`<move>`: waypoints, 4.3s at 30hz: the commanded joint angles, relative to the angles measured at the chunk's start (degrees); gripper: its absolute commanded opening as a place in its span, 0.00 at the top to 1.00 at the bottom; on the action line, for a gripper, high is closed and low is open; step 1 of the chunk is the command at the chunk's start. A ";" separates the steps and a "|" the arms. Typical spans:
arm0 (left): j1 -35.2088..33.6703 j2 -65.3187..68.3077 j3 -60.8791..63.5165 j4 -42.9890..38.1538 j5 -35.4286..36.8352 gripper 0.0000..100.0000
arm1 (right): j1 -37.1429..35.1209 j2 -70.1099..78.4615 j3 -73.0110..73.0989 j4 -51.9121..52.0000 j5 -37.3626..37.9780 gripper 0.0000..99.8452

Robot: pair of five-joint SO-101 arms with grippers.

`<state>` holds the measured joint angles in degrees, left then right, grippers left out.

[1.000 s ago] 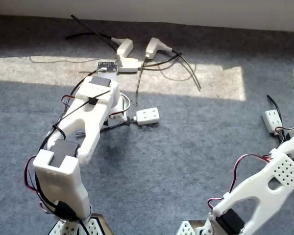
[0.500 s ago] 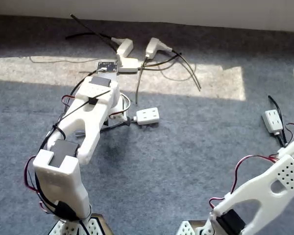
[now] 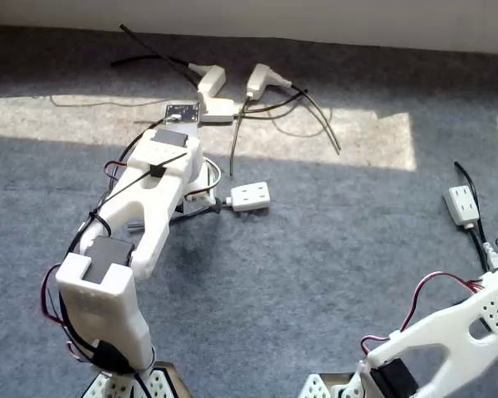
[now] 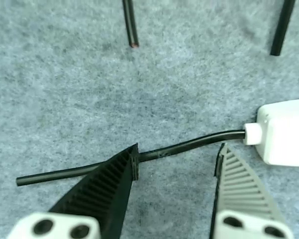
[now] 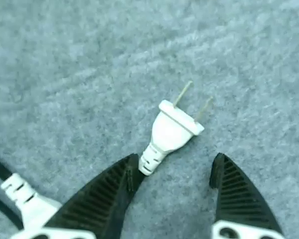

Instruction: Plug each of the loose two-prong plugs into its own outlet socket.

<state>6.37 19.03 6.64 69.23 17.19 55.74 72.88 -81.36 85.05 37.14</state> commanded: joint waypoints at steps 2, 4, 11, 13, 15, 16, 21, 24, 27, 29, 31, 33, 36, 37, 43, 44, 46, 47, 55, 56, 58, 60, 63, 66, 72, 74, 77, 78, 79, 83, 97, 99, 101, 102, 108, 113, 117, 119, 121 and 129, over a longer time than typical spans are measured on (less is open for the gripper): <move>0.92 -2.15 -0.13 -0.35 0.26 0.74 | 0.31 0.75 -0.92 -5.93 -6.51 0.76; 0.92 -2.15 -0.13 -0.35 0.26 0.74 | 0.22 1.54 -0.92 -8.13 -8.53 0.76; 0.92 -2.15 -0.13 -0.53 0.26 0.74 | 0.13 4.18 -0.92 -9.36 -11.43 0.94; 0.92 -2.15 -0.13 -0.53 0.26 0.74 | 0.13 4.62 -0.92 -9.27 -11.43 0.99; 0.92 -2.15 -0.13 -0.53 0.26 0.74 | 0.13 4.44 -0.92 -9.27 -11.43 0.97; 0.92 -2.15 -0.13 -0.53 0.26 0.74 | 0.13 4.35 -1.01 -9.27 -11.43 0.97; 0.92 -2.15 -0.13 -0.62 0.26 0.74 | -2.33 0.57 -7.08 -3.65 -11.52 0.99; 0.92 -2.15 -0.13 -0.62 0.26 0.74 | -5.85 -2.86 -14.81 5.14 -11.60 0.99; 0.92 -2.15 -0.13 -0.62 0.26 0.74 | -11.21 -7.25 -21.49 14.64 -11.60 0.99; 0.92 -2.15 -0.31 -0.62 0.26 0.74 | -15.43 -11.21 -19.21 16.13 -12.40 0.99; 0.48 -2.24 -0.31 -0.62 0.26 0.74 | -17.89 -14.99 -16.22 16.22 -17.58 0.99; 0.31 -2.68 -0.40 -0.62 0.26 0.74 | -20.62 -18.77 -13.58 16.22 -24.53 0.99; -1.19 -2.86 -0.57 -0.26 0.53 0.74 | -25.63 -25.10 -7.87 16.22 -30.15 0.99; -2.07 -2.86 -0.84 -0.26 0.62 0.74 | -27.56 -27.56 -4.79 16.22 -31.30 0.99; -7.87 -2.95 -3.03 -0.18 0.79 0.74 | -43.74 -45.05 20.53 16.22 -38.24 0.99; -8.75 -2.95 -3.21 -0.18 0.79 0.74 | -46.99 -47.96 25.63 16.22 -39.82 0.99; -10.24 -2.95 -3.38 -0.18 1.14 0.74 | -53.23 -52.97 34.86 16.13 -43.08 0.99; -10.68 -2.86 -3.38 -0.18 2.29 0.74 | -56.13 -54.90 38.90 16.13 -44.48 0.99; -11.03 -2.42 -3.65 -0.18 3.69 0.74 | -76.62 -57.80 59.74 11.56 -53.63 0.99; -11.12 -2.42 -3.65 -0.18 3.69 0.74 | -78.20 -57.80 61.32 10.07 -53.54 0.99; -11.12 -2.33 -3.56 -0.18 3.69 0.74 | -80.22 -57.80 64.66 7.96 -52.04 0.99; -11.03 -2.24 -3.30 -0.18 3.69 0.74 | -81.36 -57.80 67.56 7.25 -50.90 0.96; -10.86 -2.24 -3.21 -0.44 3.78 0.74 | -81.45 -58.07 69.32 7.25 -52.13 0.84; -10.86 -2.24 -3.38 -0.26 3.78 0.74 | -81.54 -58.33 67.65 8.22 -52.40 0.76; -9.71 -2.42 -3.21 0.70 3.96 0.74 | -79.69 -58.51 54.73 16.31 -49.23 0.75; -6.99 -2.95 -3.91 5.10 3.96 0.74 | -76.79 -60.79 51.65 16.22 -46.24 0.75; -2.42 -2.86 -8.84 14.07 4.04 0.74 | -70.81 -67.03 51.47 16.13 -43.60 0.75; -1.01 -2.86 -10.24 16.70 4.04 0.74 | -68.62 -69.49 51.56 16.13 -42.11 0.75; 0.57 -2.68 -11.30 18.64 4.13 0.74 | -66.33 -71.60 51.65 16.13 -40.26 0.75; 7.34 -2.33 -12.44 20.48 10.29 0.74 | -55.78 -79.16 57.19 16.13 -37.54 0.75; 25.98 -3.74 -15.96 23.03 25.67 0.74 | -30.64 -82.86 94.64 -3.12 -37.45 0.75; 28.00 -3.74 -15.78 18.11 25.85 0.74 | -30.55 -82.86 99.03 -6.73 -37.80 0.75; 29.93 -3.74 -15.69 14.42 25.85 0.74 | -30.55 -82.86 102.73 -10.07 -37.89 0.75; 30.64 -3.74 -15.69 12.75 25.85 0.74 | -30.55 -82.86 104.40 -11.65 -37.89 0.75; 31.16 -3.03 -14.99 5.45 25.85 0.74 | -30.55 -82.86 111.34 -17.89 -38.86 0.75; 27.47 2.15 -13.32 1.05 25.85 0.74 | -30.73 -82.86 115.21 -23.43 -41.93 0.75; 25.98 5.49 -13.41 0.62 25.85 0.74 | -30.81 -82.86 116.79 -25.71 -41.93 0.75; 25.71 6.02 -13.41 0.35 25.85 0.74 | -30.90 -82.51 116.79 -25.80 -41.93 0.75; 25.54 6.11 -13.41 -1.23 25.85 0.74 | -30.90 -82.51 116.79 -25.98 -41.93 0.75; 25.54 6.55 -12.79 -3.43 25.67 0.74 | -30.90 -82.42 116.79 -25.98 -41.93 0.75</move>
<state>32.40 25.80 -6.02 66.42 42.59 25.14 -7.21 35.56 59.82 -4.09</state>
